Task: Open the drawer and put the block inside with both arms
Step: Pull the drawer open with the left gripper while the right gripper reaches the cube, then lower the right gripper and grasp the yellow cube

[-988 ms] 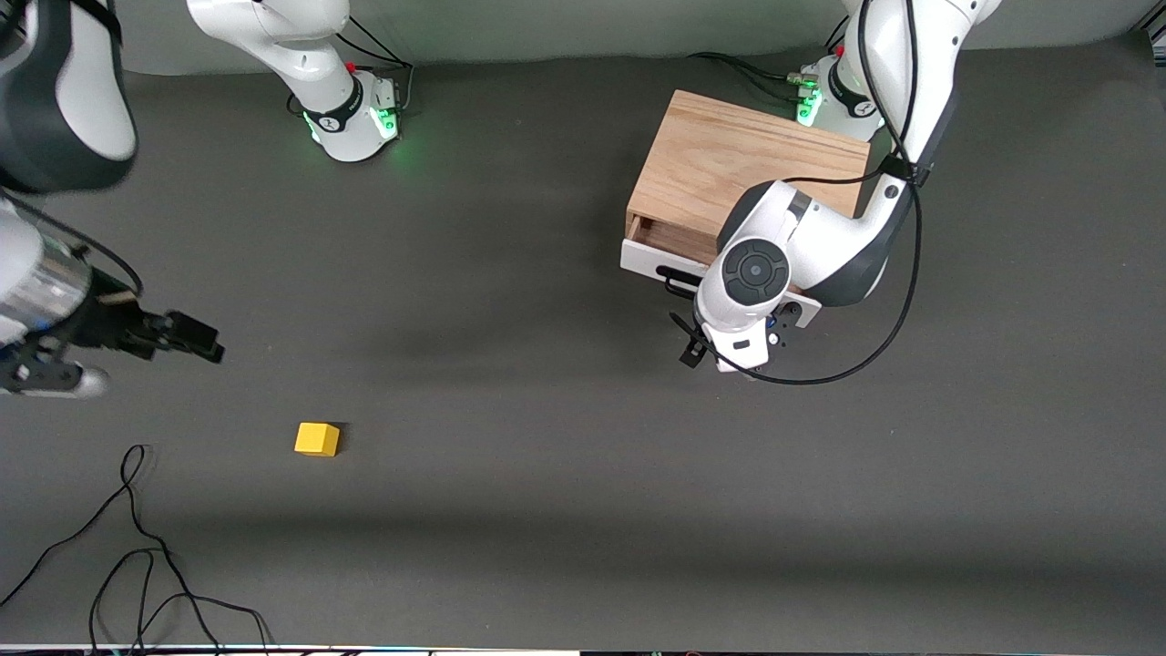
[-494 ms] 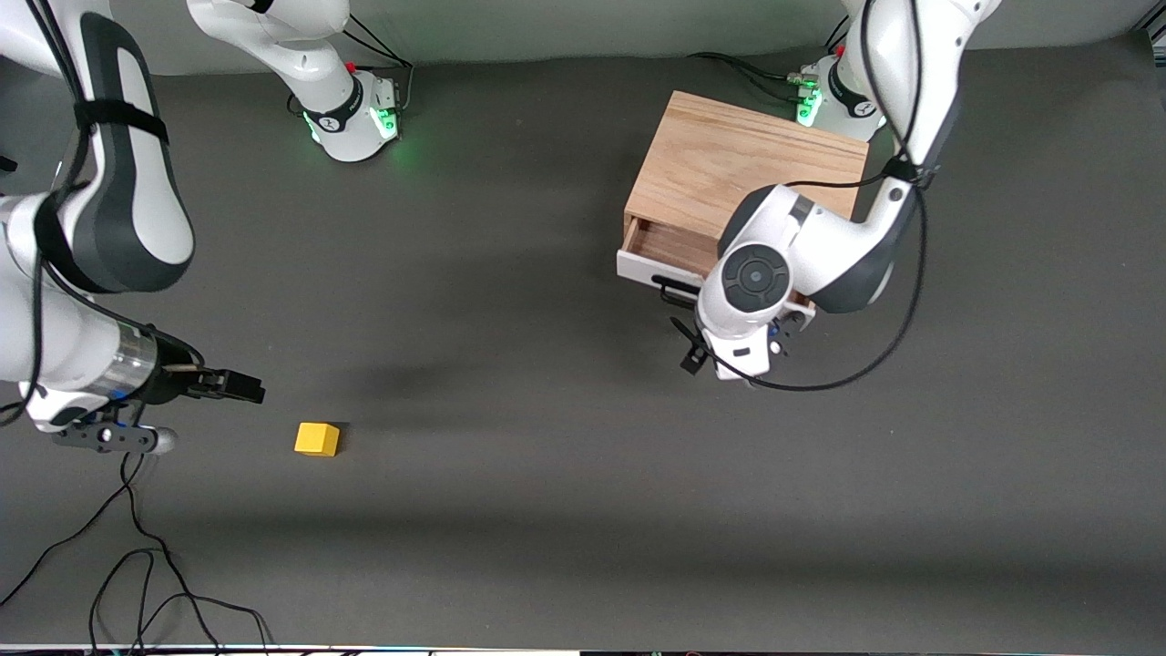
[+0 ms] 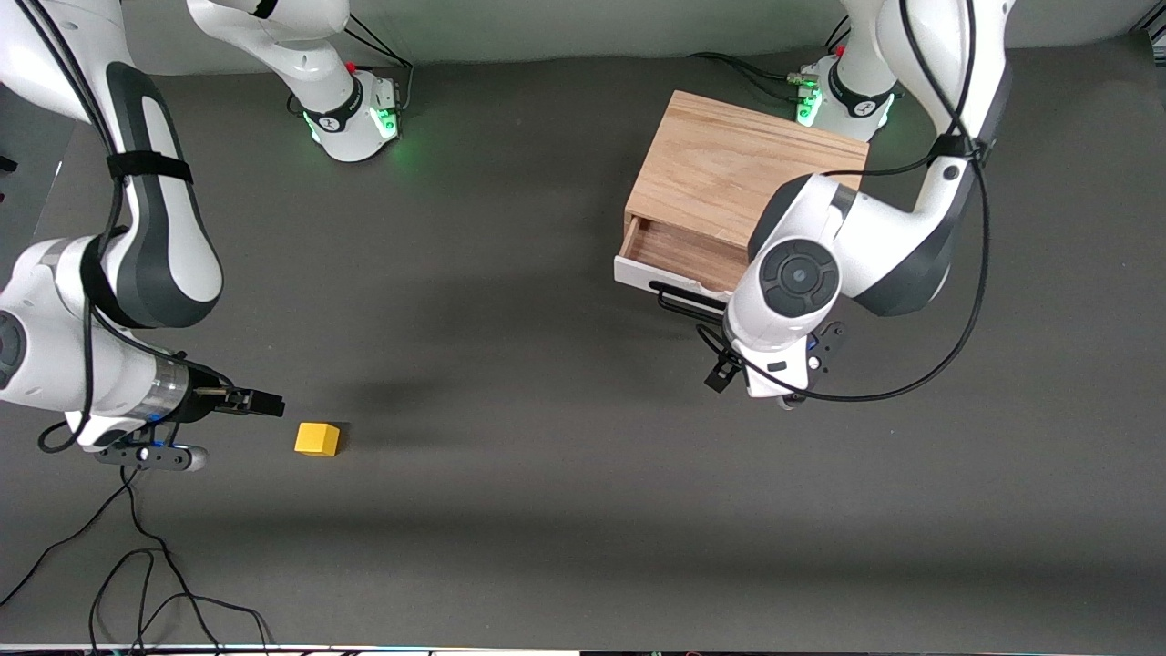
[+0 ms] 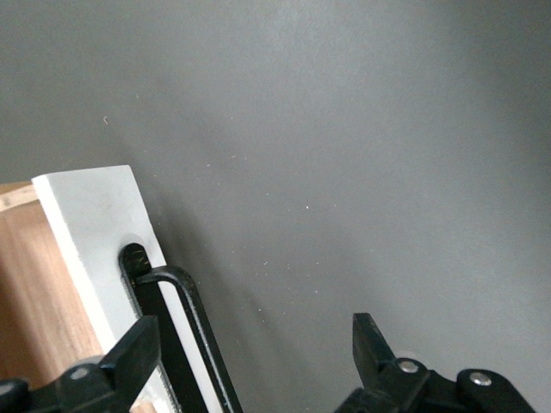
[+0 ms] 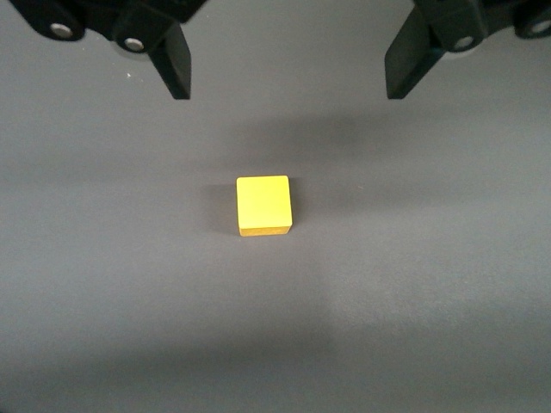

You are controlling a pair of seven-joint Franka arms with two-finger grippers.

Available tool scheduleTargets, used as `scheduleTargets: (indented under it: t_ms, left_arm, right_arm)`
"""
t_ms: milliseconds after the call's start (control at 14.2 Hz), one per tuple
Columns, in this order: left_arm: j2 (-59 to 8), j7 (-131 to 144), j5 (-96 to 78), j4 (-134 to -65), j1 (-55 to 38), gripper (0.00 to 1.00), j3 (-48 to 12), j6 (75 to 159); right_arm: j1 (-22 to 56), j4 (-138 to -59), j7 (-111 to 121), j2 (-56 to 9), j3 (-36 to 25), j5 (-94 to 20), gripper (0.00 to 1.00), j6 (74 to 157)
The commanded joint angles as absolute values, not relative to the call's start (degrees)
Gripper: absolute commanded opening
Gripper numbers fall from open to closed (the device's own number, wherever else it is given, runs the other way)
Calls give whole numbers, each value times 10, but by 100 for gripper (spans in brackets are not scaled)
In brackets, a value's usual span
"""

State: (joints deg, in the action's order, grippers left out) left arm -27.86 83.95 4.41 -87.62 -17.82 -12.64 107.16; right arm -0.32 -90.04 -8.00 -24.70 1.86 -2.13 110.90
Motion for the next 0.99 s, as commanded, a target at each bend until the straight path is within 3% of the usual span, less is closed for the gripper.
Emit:
scheduleTargets:
  t_ms: [0, 212, 918]
  left_arm:
    - [-305, 859, 39, -871, -188, 100, -127, 1086]
    - [-329, 864, 22, -871, -189, 100, -127, 1091]
    - [-338, 896, 16, -876, -212, 100, -126, 1063]
  right_arm:
    - [-2, -927, -78, -255, 15, -27, 100, 1156]
    - [-4, -992, -78, -258, 15, -24, 100, 1241]
    - [-4, -986, -77, -339, 15, -23, 100, 1310]
